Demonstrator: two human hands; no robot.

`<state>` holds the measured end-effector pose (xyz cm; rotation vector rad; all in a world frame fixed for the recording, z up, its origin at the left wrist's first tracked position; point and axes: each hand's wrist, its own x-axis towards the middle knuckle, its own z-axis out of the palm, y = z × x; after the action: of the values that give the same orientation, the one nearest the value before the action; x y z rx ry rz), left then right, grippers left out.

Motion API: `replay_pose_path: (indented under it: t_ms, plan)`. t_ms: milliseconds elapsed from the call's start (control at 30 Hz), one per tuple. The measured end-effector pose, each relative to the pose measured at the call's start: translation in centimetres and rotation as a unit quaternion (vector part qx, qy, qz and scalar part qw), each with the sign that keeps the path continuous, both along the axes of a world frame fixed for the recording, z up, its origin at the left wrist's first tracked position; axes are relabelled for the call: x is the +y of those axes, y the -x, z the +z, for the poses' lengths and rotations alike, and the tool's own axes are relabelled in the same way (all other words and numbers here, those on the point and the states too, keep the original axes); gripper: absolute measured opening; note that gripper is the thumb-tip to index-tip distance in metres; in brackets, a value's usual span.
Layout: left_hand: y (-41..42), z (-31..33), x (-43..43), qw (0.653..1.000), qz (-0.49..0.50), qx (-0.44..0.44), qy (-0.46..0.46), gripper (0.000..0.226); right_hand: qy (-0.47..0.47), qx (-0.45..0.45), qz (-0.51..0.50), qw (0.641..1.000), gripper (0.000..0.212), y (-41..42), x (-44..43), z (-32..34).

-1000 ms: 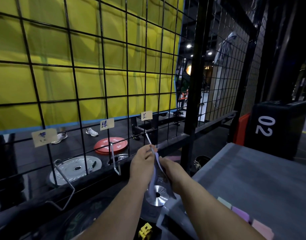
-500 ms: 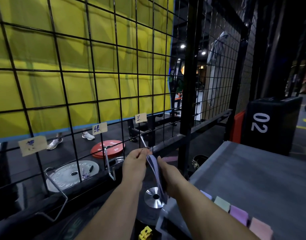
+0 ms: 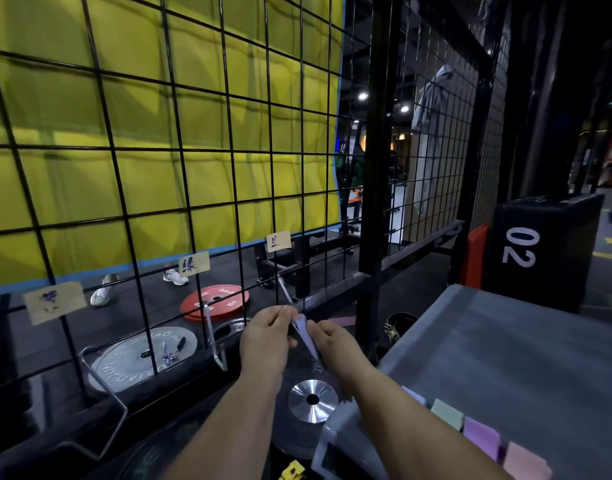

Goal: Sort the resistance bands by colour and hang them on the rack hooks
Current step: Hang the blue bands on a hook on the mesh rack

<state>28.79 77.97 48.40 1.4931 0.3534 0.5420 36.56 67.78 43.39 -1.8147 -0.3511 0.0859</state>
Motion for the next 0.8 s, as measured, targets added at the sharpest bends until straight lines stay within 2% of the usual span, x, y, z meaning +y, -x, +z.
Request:
replay_pose_path:
  t_ms: [167, 300, 500, 600, 700, 800]
  plan:
    - [-0.3, -0.4, 0.1, 1.000, -0.002, -0.017, 0.000, 0.026, 0.060, -0.041, -0.006, 0.997, 0.030, -0.9, -0.7, 1.1]
    - [-0.3, -0.3, -0.3, 0.999, 0.004, -0.032, 0.029, 0.023, 0.011, -0.028, -0.007, 1.000, 0.041, -1.3, -1.0, 1.2]
    - [-0.9, -0.7, -0.2, 0.999, 0.029, -0.037, 0.019, 0.024, 0.018, 0.010, 0.051, 0.998, 0.031, -0.1, -0.8, -0.9]
    - [-0.9, -0.7, -0.3, 0.999, 0.034, -0.024, 0.018, 0.015, -0.012, 0.055, 0.052, 0.997, 0.030, 0.7, 0.0, -2.3]
    - [-0.5, -0.6, -0.4, 0.999, 0.030, -0.029, 0.019, 0.009, -0.023, 0.064, 0.057, 0.996, 0.032, 0.9, 0.5, -2.4]
    - [0.1, -0.6, -0.5, 0.999, 0.033, -0.033, -0.021, 0.014, -0.013, 0.064, 0.053, 0.996, 0.029, 0.8, 0.4, -3.0]
